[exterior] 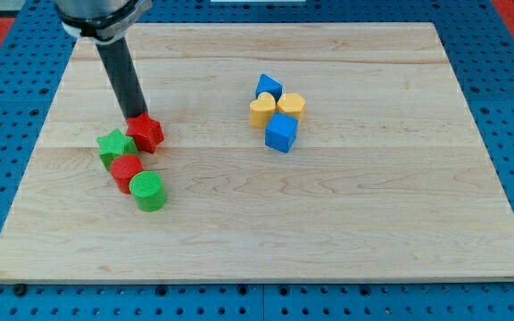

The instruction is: Push the red star into group of blocks

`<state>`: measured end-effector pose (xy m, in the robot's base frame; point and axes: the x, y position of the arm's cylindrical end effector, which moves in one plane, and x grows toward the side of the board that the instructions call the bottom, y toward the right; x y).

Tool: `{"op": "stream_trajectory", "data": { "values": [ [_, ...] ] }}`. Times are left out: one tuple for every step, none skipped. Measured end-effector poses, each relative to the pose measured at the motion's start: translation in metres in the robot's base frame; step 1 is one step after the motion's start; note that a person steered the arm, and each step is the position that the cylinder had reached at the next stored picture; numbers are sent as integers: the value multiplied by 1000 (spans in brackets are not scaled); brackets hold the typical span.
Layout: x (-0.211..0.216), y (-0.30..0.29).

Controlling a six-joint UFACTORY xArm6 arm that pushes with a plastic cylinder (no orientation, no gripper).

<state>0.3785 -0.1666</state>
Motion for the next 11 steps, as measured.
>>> {"op": "stream_trajectory", "data": {
  "values": [
    [-12, 7],
    [-4, 9],
    [16, 9],
    [29, 9],
    [36, 9],
    [53, 9],
    [67, 9],
    [71, 9],
    [56, 6],
    [42, -34],
    [66, -54]
  ]
}}
